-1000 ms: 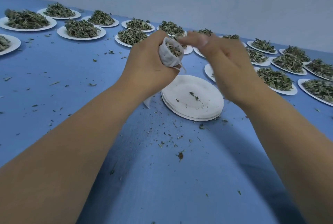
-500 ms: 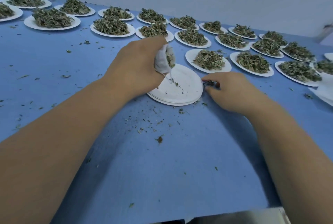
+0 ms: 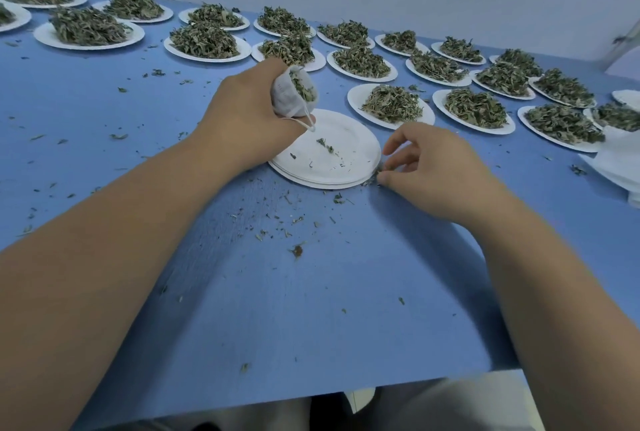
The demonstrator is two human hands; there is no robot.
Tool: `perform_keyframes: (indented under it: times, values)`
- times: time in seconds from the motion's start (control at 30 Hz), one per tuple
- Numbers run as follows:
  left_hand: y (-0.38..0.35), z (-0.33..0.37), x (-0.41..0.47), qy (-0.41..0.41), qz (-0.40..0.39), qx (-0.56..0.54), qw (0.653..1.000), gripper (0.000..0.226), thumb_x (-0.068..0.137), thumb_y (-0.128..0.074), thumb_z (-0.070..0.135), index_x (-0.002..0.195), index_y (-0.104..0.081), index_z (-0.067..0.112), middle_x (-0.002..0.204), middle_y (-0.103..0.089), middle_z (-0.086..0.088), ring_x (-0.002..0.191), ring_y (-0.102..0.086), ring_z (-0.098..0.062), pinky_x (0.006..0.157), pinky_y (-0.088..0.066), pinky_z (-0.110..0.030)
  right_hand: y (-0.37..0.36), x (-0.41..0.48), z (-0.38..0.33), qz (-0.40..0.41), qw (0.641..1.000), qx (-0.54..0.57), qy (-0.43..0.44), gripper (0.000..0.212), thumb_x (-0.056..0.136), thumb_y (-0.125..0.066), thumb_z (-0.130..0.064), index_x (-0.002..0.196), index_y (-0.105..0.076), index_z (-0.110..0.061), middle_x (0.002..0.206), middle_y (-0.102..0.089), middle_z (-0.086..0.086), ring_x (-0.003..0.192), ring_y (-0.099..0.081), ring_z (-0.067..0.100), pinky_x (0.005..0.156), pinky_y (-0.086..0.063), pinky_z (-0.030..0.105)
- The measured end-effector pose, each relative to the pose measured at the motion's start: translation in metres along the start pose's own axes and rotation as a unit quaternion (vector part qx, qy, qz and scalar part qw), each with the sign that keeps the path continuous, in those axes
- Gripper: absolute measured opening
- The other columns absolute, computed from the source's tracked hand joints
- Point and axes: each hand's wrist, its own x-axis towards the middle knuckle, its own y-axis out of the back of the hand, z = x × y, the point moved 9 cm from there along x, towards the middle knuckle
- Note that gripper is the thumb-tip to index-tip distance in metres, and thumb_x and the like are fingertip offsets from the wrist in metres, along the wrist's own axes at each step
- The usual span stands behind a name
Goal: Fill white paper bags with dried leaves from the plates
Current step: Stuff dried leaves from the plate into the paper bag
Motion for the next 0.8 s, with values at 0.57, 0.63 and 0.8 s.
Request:
perform_keyframes:
  times: [0.57,0.63,0.8]
  values:
    - [-0.002,-0.008,-0.001,0.022,-0.021,-0.003,1.0,0.03,0.078,-0.08,0.044,0.088,-0.052,0.037,0.085,-0.057,0.021,0.075,-0.051,0.006,0.059,-0.034,-0.011,-0.007,-0.012,-0.017,0.062,0.997,-0.034,0.019,0.017,0.084,-0.067,-0.013,0.093,-0.071,-0.027,0.079,-0.072,-0.018,0.078,-0.067,-0.002,0.078,-0.053,0.013]
    - [-0.003,-0.008,0.0,0.018,-0.022,-0.004,1.0,0.031,0.078,-0.08,0.045,0.093,-0.053,0.037,0.087,-0.057,0.02,0.077,-0.053,0.003,0.06,-0.036,-0.012,-0.003,-0.01,-0.017,0.063,0.997,-0.039,0.019,0.017,0.082,-0.067,-0.012,0.09,-0.07,-0.027,0.078,-0.073,-0.016,0.076,-0.067,-0.001,0.078,-0.054,0.015]
    - [-0.004,-0.006,0.0,0.006,-0.024,0.001,1.0,0.034,0.077,-0.08,0.045,0.081,-0.047,0.039,0.082,-0.055,0.021,0.074,-0.05,0.005,0.057,-0.033,-0.013,0.028,-0.005,-0.015,0.115,0.993,-0.018,0.012,0.014,0.082,-0.068,-0.013,0.09,-0.071,-0.025,0.076,-0.073,-0.012,0.072,-0.068,0.003,0.07,-0.059,0.025]
